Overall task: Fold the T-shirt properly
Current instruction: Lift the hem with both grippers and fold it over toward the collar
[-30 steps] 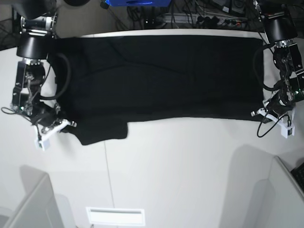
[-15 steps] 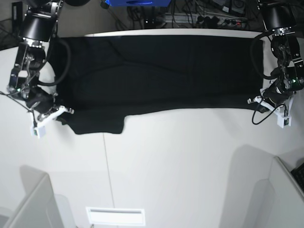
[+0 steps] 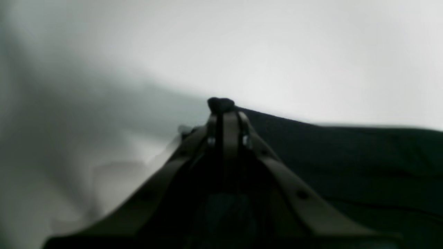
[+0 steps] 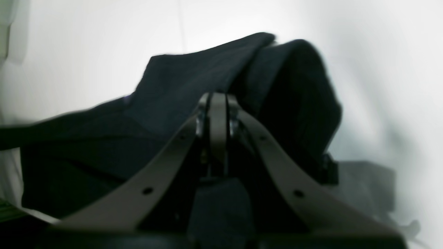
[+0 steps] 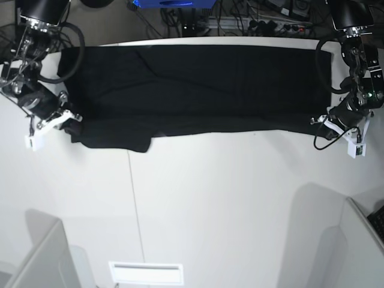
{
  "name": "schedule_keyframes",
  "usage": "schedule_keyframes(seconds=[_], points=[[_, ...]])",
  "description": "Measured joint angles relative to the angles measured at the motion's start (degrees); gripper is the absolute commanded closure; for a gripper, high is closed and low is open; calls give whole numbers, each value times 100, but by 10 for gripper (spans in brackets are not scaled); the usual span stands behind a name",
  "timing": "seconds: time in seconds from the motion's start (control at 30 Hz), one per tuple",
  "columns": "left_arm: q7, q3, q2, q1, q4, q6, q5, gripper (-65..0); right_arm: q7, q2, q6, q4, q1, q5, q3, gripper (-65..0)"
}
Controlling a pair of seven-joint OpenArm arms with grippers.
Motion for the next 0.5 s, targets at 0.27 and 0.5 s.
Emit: schedule_keyframes(seconds=[0.27, 0.5], points=[[48, 2, -4, 140, 20, -15, 0, 0, -153, -170, 0, 540, -538, 216, 507, 0], [44, -181, -9, 415, 234, -22, -638, 0, -166, -179, 2, 787, -752, 245, 651, 0]])
